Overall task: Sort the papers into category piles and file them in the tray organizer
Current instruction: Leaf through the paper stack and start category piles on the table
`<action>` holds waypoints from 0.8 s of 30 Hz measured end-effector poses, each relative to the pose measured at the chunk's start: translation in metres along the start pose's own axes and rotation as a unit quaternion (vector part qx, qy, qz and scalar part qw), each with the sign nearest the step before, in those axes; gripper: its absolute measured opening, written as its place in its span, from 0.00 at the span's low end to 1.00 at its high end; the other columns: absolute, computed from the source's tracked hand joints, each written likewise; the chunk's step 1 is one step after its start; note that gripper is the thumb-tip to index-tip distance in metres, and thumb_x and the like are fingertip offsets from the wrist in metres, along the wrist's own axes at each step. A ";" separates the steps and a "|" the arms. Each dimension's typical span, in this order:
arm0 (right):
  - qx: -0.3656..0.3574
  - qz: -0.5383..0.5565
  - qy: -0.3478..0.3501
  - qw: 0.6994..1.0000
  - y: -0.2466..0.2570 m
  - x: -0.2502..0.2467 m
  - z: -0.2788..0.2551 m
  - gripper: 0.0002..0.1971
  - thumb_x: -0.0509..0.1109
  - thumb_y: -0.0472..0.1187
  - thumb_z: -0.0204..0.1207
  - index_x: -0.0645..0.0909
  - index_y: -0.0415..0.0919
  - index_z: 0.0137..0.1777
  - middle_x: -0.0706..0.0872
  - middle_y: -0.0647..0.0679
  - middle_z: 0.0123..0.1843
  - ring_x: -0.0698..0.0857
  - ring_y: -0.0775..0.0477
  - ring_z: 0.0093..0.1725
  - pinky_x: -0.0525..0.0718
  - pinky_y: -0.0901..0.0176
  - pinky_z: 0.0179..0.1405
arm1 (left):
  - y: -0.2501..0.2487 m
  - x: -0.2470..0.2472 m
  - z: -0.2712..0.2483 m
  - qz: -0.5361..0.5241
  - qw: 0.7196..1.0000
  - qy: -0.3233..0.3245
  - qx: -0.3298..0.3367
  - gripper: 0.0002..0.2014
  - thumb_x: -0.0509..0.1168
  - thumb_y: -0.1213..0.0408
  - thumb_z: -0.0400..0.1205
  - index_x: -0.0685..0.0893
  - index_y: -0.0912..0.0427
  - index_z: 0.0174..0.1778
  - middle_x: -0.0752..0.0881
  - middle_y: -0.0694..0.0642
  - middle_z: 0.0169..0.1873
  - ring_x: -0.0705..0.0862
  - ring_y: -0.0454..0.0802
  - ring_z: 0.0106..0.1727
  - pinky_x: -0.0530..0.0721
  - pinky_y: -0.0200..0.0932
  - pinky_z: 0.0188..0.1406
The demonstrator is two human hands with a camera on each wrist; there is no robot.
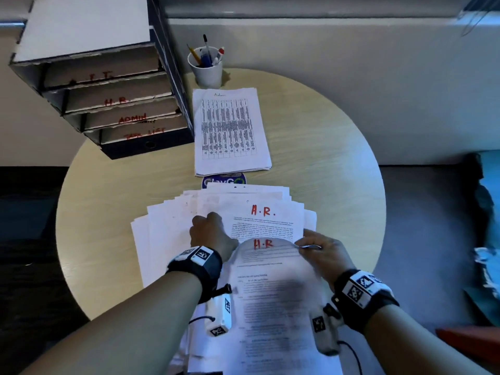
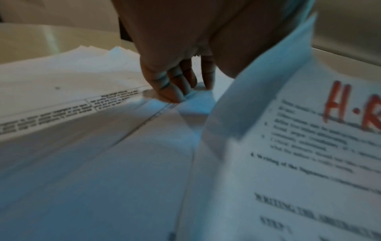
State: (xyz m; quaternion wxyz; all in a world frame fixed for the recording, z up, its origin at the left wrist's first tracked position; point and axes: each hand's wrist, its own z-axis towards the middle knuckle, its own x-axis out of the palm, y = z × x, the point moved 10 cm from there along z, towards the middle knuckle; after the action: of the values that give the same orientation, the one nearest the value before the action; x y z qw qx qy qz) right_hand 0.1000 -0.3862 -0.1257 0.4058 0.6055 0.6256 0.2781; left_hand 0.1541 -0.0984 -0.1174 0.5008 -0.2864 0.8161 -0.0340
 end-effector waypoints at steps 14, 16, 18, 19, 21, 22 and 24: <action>-0.118 -0.358 -0.079 0.923 0.034 0.009 -0.009 0.09 0.72 0.40 0.78 0.91 0.45 0.55 0.85 0.50 0.68 0.82 0.50 0.68 0.64 0.77 0.60 | -0.004 -0.013 0.015 -0.060 0.994 -0.030 0.083 0.23 0.79 0.54 0.69 0.82 0.53 0.58 0.75 0.56 0.63 0.77 0.56 0.65 0.77 0.43 0.63; -0.127 -0.355 -0.087 0.922 0.037 0.008 -0.010 0.08 0.75 0.39 0.75 0.92 0.44 0.52 0.88 0.49 0.63 0.85 0.49 0.64 0.64 0.78 0.58 | -0.014 -0.020 0.025 -0.040 0.994 -0.020 0.102 0.28 0.78 0.54 0.69 0.77 0.57 0.61 0.76 0.58 0.60 0.77 0.60 0.64 0.77 0.44 0.54; -0.140 -0.348 -0.089 0.923 0.038 0.007 -0.011 0.07 0.78 0.36 0.72 0.93 0.44 0.48 0.90 0.47 0.59 0.87 0.48 0.61 0.65 0.78 0.58 | -0.022 -0.025 0.035 -0.014 0.994 -0.003 0.110 0.24 0.76 0.54 0.68 0.72 0.57 0.53 0.76 0.59 0.52 0.81 0.65 0.55 0.76 0.44 0.40; -0.144 -0.349 -0.088 0.922 0.037 0.007 -0.011 0.07 0.79 0.35 0.71 0.93 0.44 0.47 0.91 0.46 0.58 0.88 0.48 0.60 0.66 0.77 0.59 | -0.024 -0.026 0.039 0.002 0.994 0.006 0.107 0.23 0.75 0.54 0.68 0.72 0.55 0.51 0.77 0.59 0.50 0.82 0.65 0.52 0.77 0.45 0.38; -0.157 -0.350 -0.090 0.919 0.038 0.008 -0.012 0.07 0.80 0.34 0.69 0.93 0.44 0.45 0.92 0.45 0.56 0.88 0.48 0.58 0.67 0.78 0.58 | -0.025 -0.027 0.045 0.015 0.995 0.025 0.098 0.26 0.74 0.54 0.69 0.74 0.51 0.61 0.78 0.58 0.57 0.83 0.63 0.55 0.84 0.49 0.47; -0.160 -0.340 -0.095 0.922 0.039 0.007 -0.012 0.07 0.81 0.33 0.68 0.94 0.44 0.44 0.92 0.45 0.54 0.88 0.49 0.56 0.66 0.79 0.57 | -0.025 -0.027 0.047 0.005 0.995 0.032 0.092 0.28 0.74 0.55 0.70 0.74 0.50 0.65 0.79 0.57 0.59 0.83 0.60 0.56 0.85 0.50 0.52; -0.153 -0.311 -0.101 0.932 0.038 0.005 -0.012 0.07 0.81 0.31 0.67 0.93 0.43 0.42 0.92 0.47 0.52 0.86 0.54 0.54 0.67 0.82 0.54 | -0.024 -0.029 0.050 -0.034 0.995 0.025 0.092 0.21 0.73 0.60 0.74 0.76 0.50 0.61 0.82 0.54 0.56 0.82 0.57 0.53 0.83 0.46 0.51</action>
State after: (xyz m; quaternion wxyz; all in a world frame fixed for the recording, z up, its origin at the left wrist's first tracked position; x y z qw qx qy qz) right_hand 0.1106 -0.3755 -0.0890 0.6210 0.3359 0.6881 0.1674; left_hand 0.2164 -0.0921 -0.1106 0.5029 -0.2662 0.8115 -0.1330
